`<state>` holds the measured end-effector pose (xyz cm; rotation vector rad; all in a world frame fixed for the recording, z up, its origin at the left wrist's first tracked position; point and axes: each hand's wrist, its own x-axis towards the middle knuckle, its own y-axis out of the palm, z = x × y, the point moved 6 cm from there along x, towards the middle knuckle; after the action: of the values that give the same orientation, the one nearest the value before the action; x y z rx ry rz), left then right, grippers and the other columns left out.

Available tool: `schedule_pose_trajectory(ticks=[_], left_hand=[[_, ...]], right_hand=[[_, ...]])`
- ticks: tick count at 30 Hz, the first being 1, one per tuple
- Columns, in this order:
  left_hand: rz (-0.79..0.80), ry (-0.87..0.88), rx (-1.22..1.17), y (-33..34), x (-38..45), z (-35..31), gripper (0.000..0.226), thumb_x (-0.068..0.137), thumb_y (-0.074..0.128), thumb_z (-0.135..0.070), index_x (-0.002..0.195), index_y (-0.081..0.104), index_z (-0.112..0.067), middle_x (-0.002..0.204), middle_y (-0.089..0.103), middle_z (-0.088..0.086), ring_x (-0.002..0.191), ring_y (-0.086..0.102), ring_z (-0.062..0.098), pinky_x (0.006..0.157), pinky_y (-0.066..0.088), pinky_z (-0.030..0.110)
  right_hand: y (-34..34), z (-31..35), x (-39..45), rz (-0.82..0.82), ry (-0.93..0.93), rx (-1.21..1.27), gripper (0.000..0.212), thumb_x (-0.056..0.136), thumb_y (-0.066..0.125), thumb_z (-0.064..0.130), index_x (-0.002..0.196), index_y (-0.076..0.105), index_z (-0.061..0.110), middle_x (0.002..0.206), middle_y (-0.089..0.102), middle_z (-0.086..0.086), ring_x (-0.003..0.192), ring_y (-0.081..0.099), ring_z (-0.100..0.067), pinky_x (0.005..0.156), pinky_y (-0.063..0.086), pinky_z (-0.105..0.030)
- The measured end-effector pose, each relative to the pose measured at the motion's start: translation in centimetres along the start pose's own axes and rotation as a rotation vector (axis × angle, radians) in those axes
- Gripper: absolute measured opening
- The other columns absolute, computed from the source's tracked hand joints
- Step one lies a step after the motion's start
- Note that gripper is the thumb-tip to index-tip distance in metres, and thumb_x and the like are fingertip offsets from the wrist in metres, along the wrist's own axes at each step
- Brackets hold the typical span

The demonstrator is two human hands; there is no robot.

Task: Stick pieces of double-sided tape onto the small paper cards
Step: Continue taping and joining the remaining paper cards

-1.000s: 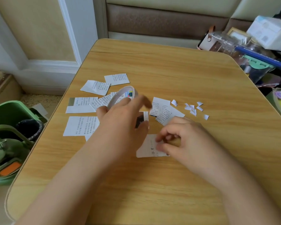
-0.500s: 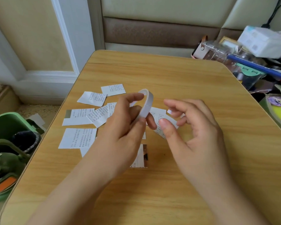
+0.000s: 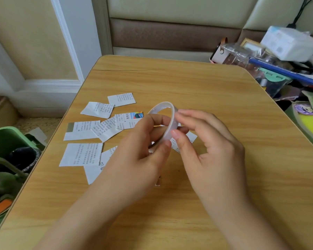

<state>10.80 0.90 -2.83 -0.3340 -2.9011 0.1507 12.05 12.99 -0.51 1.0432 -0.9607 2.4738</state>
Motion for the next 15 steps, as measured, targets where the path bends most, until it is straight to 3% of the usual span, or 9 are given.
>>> schedule_pose_trajectory(ticks=[5,10,15], left_hand=[[-0.019,-0.002,0.014,0.04,0.01,0.04,0.02,0.085,0.05,-0.022,0.104,0.053,-0.027,0.079,0.069,-0.02,0.07,0.059,0.008,0.063,0.052,0.034],[-0.031,-0.015,0.019,0.03,0.01,-0.31,0.02,0.084,0.05,-0.027,0.104,0.054,-0.026,0.077,0.069,-0.017,0.066,0.058,0.022,0.056,0.051,0.032],[-0.078,-0.008,0.037,-0.41,0.1,-0.44,0.005,0.093,0.059,-0.023,0.095,0.063,-0.021,0.073,0.069,-0.017,0.058,0.058,-0.001,0.057,0.047,0.02]], right_hand=[[-0.02,0.0,0.02,0.004,0.019,0.051,0.005,0.081,0.068,0.006,0.085,0.069,0.009,0.102,0.068,0.003,0.098,0.061,-0.003,0.088,0.043,-0.012],[0.09,-0.53,-0.11,0.045,0.109,0.124,0.009,0.079,0.071,0.008,0.082,0.063,0.012,0.103,0.068,0.009,0.095,0.063,0.0,0.084,0.046,-0.015],[0.33,-0.72,-0.2,0.04,0.203,0.181,0.019,0.08,0.069,0.018,0.089,0.057,0.03,0.105,0.068,0.019,0.093,0.065,-0.004,0.083,0.053,-0.026]])
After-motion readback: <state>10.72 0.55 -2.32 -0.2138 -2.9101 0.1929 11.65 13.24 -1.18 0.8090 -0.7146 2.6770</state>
